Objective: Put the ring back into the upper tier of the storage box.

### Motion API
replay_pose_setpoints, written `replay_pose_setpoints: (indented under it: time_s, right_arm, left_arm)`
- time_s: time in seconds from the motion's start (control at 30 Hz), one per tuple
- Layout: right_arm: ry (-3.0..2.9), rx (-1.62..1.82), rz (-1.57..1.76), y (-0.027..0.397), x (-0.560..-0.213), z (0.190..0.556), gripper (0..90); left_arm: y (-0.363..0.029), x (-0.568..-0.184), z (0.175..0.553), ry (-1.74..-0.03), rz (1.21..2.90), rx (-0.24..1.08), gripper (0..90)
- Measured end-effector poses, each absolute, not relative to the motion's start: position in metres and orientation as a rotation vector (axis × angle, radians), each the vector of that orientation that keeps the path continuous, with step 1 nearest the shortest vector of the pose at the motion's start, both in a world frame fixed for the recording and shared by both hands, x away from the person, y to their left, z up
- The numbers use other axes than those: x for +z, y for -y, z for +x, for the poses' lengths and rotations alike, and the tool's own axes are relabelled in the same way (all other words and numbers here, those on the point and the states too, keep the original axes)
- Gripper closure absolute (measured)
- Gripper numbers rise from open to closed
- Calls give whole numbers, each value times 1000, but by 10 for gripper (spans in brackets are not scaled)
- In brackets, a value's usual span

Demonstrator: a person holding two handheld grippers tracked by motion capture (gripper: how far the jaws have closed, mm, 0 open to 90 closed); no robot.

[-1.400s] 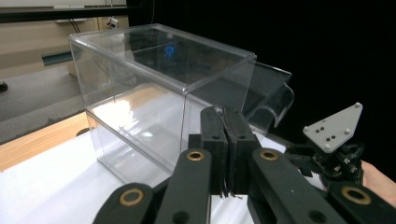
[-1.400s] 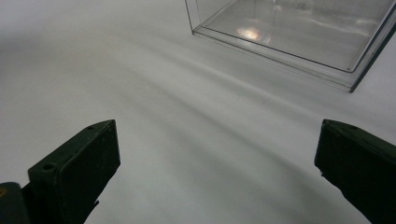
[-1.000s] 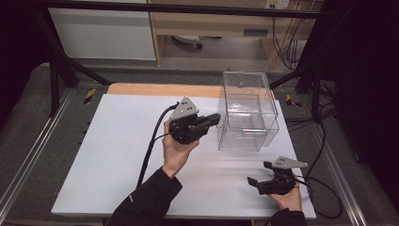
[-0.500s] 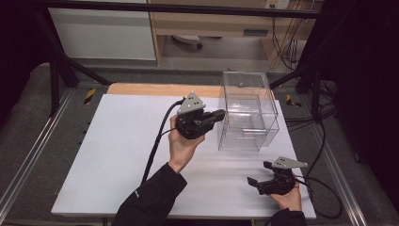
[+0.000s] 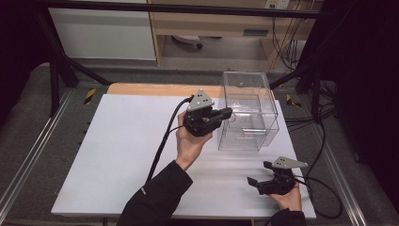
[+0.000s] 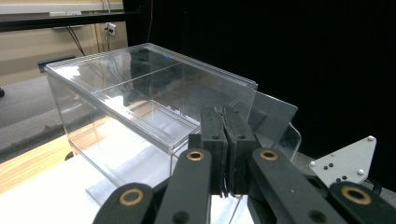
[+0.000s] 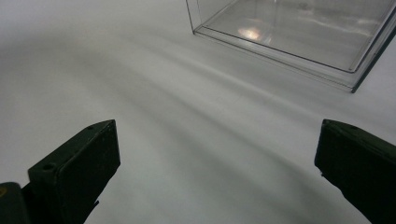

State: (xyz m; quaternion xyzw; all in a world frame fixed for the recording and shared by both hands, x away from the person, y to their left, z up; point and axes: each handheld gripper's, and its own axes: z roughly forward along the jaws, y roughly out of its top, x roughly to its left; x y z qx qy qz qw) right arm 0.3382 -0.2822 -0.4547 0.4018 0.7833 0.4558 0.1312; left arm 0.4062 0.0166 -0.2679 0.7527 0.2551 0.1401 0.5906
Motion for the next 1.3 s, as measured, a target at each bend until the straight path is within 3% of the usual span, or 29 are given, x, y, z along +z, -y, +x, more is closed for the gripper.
replay_pose_setpoints:
  time_s: [1.3]
  right_arm:
    - [-2275,1326,1164,282,-455,338,5]
  left_arm:
    - [16,-292,420,-603,1849,278,876]
